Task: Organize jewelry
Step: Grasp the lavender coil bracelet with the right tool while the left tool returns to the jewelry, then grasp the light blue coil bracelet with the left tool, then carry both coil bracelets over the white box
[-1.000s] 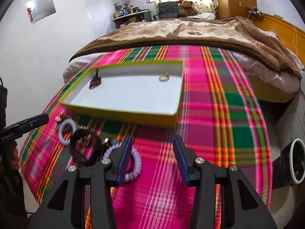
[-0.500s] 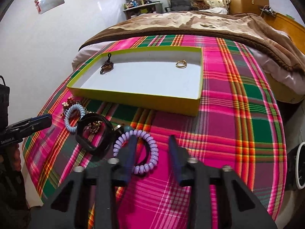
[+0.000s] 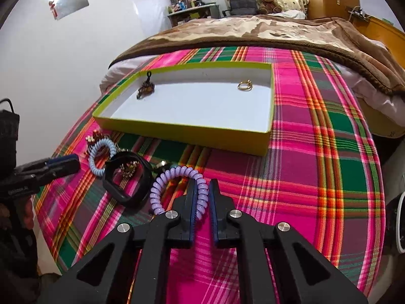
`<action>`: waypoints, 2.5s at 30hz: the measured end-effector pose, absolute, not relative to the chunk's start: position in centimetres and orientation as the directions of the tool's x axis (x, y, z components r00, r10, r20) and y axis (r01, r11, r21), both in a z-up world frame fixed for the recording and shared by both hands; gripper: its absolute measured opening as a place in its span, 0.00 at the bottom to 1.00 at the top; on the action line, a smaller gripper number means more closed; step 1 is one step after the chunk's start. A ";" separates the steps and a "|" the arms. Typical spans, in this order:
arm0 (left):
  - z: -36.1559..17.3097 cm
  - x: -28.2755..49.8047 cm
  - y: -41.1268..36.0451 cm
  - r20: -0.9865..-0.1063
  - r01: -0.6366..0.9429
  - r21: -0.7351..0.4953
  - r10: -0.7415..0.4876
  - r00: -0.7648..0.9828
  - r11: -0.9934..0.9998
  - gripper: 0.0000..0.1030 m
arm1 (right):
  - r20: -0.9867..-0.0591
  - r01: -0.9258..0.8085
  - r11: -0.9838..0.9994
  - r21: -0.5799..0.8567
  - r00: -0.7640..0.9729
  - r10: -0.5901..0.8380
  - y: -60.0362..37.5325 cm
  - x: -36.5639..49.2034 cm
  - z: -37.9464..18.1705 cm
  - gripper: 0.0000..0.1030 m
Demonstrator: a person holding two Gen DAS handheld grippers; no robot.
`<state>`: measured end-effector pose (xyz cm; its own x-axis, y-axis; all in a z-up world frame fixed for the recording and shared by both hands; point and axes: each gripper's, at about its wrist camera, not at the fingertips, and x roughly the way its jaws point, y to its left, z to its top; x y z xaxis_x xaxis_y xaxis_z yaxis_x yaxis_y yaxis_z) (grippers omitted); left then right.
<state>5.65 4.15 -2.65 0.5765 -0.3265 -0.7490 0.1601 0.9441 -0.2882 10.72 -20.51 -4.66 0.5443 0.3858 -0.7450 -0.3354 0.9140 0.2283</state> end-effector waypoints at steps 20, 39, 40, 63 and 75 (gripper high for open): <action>-2.9 6.7 0.7 -0.783 0.145 -0.017 -0.104 0.613 0.989 0.21 | -0.670 -0.293 0.911 0.292 0.616 0.413 -22.7 9.7 -3.1 0.09; -2.8 7.0 0.0 -0.785 0.151 0.039 -0.064 0.616 0.988 0.10 | -0.658 -0.279 0.908 0.311 0.626 0.418 -23.3 9.5 -2.9 0.09; -2.5 6.8 0.2 -0.779 0.151 0.031 -0.071 0.623 0.988 0.10 | -0.657 -0.279 0.908 0.312 0.628 0.418 -23.3 9.5 -2.9 0.09; -1.1 4.1 2.5 -0.752 0.194 -0.116 -0.214 0.623 0.974 0.10 | -0.653 -0.282 0.913 0.296 0.637 0.409 -22.4 9.1 -2.1 0.09; -2.2 2.8 3.6 -0.776 0.220 -0.143 -0.247 0.580 0.965 0.11 | -0.660 -0.295 0.912 0.286 0.629 0.411 -21.3 8.9 -2.1 0.09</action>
